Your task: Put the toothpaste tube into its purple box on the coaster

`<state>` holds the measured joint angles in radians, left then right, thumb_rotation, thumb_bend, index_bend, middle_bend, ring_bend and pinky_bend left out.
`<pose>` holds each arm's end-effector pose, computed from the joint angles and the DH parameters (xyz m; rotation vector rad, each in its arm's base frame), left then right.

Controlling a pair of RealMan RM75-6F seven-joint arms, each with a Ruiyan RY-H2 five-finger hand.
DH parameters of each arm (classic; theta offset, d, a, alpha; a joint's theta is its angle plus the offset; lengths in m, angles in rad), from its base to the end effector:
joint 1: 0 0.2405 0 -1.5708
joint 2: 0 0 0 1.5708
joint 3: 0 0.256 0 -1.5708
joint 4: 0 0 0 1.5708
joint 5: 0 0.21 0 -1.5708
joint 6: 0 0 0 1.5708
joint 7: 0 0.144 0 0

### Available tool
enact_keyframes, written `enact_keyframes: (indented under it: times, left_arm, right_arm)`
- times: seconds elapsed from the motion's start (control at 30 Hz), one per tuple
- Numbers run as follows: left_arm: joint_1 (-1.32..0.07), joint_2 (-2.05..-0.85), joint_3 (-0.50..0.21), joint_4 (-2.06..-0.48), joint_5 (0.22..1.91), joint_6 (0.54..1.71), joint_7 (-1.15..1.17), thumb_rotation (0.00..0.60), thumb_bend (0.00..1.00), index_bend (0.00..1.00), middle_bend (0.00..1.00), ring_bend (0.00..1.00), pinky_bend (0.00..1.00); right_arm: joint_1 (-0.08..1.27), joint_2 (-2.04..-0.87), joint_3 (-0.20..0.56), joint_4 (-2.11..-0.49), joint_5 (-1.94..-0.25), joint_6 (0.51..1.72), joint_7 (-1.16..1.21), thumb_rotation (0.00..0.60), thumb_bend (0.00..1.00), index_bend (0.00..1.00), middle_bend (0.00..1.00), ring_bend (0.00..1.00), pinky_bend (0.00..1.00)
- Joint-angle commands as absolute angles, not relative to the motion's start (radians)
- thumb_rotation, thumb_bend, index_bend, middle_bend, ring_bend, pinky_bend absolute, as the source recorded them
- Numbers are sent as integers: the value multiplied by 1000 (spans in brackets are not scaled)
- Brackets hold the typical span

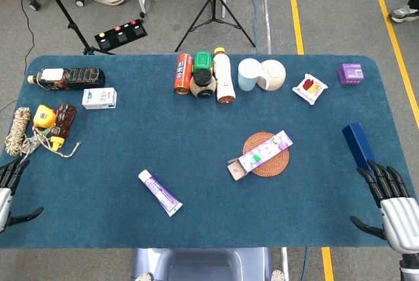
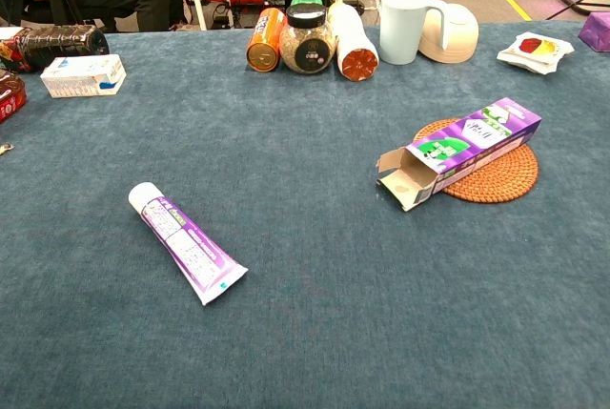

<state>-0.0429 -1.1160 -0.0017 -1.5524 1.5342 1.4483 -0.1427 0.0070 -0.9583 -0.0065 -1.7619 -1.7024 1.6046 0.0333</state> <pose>-0.3318 0.1576 0.1530 -1.3957 -1.0429 -0.8942 -0.2757 -0.1433 0.1920 1.4687 -0.8506 1.0146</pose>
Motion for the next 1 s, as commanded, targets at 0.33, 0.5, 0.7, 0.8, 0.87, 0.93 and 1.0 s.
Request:
enact_keyframes:
  times: [0.33, 0.5, 0.7, 0.8, 0.87, 0.93, 1.0]
  left_arm:
    - [-236, -1323, -81, -1470, 1566, 1292, -45, 600, 27, 0, 0, 0, 51]
    - [-299, -1379, -107, -1509, 1503, 1199, 87, 600, 27, 0, 0, 0, 52]
    - [-359, -1444, -136, -1548, 1411, 1117, 247, 600, 28, 0, 0, 0, 52]
    - [-384, -1476, -146, -1554, 1370, 1094, 308, 600, 27, 0, 0, 0, 51]
    - [-398, -1496, -151, -1552, 1353, 1088, 342, 600, 27, 0, 0, 0, 52]
    - [-412, -1520, -155, -1547, 1343, 1084, 371, 600, 27, 0, 0, 0, 52]
    - [-426, -1548, -156, -1538, 1337, 1085, 401, 600, 27, 0, 0, 0, 51]
  right_arm:
    - [18, -953, -7, -1757, -1696, 1582, 54, 600, 57, 87, 11, 0, 12]
    - [26, -954, -1, -1754, -1679, 1567, 60, 600, 56, 87, 11, 0, 12]
    - [34, -954, 5, -1751, -1659, 1550, 67, 600, 57, 87, 11, 0, 12]
    - [37, -954, 5, -1750, -1656, 1544, 71, 600, 57, 87, 11, 0, 12]
    - [38, -953, 5, -1750, -1657, 1542, 75, 600, 57, 87, 11, 0, 12]
    - [40, -952, 5, -1749, -1656, 1540, 80, 600, 57, 87, 11, 0, 12]
    - [41, -951, 6, -1749, -1656, 1539, 85, 600, 57, 86, 11, 0, 12]
